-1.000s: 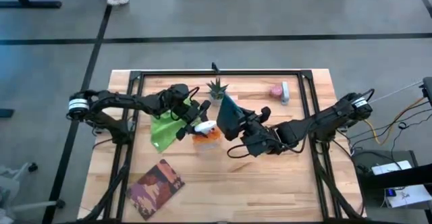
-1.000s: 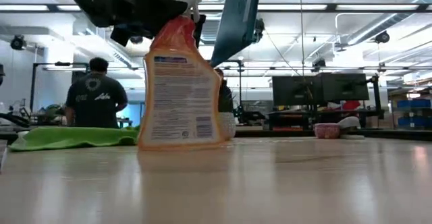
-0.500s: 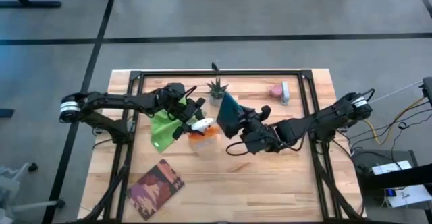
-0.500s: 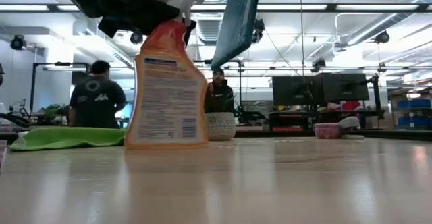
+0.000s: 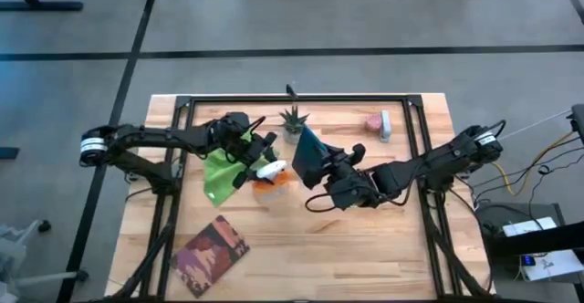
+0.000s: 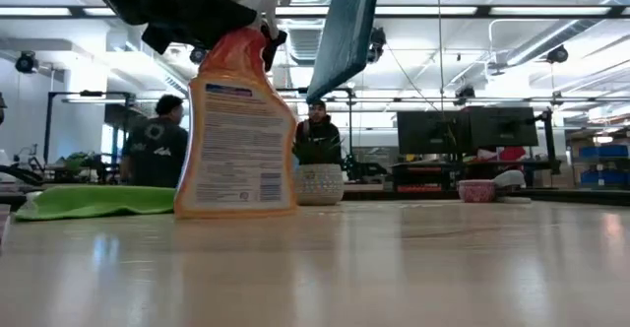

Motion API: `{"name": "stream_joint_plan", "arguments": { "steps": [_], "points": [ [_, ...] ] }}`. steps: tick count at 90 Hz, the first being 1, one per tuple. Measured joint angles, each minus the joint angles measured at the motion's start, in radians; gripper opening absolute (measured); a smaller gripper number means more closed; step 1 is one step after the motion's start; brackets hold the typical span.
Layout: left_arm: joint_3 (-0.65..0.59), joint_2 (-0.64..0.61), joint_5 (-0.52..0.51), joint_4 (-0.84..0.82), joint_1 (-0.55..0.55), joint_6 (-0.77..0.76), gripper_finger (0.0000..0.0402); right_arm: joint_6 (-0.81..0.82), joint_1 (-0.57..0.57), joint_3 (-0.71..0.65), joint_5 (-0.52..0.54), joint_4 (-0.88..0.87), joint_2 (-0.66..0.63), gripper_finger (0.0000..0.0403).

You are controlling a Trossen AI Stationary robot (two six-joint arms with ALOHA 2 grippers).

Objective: Apply microfiber cloth
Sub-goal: Spray the front and back of the tablet with the spray bottle

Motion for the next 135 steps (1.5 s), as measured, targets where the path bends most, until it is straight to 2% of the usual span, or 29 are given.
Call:
{"name": "stream_joint_plan", "arguments": {
  "steps": [22,56,78,120,135],
  "points": [
    [-0.001,0.001,-0.001,0.073,0.0,-0.032,0.026,0.002,0.0,0.0,0.0,0.001,0.002,0.0013],
    [0.0,0.004,-0.025,0.077,0.0,-0.032,0.0321,0.017,0.0,0.0,0.0,0.009,0.002,0.0013],
    [0.003,0.043,-0.021,0.094,0.0,-0.036,0.0318,0.017,0.0,0.0,0.0,0.009,0.002,0.0013],
    [0.002,0.035,-0.027,0.096,0.0,-0.065,0.0312,0.043,0.0,0.0,-0.001,0.016,0.002,0.0013],
    [0.001,0.012,-0.088,0.093,-0.001,-0.076,0.0316,0.041,0.0,-0.001,-0.001,0.015,0.002,0.0013]
  ]
}}
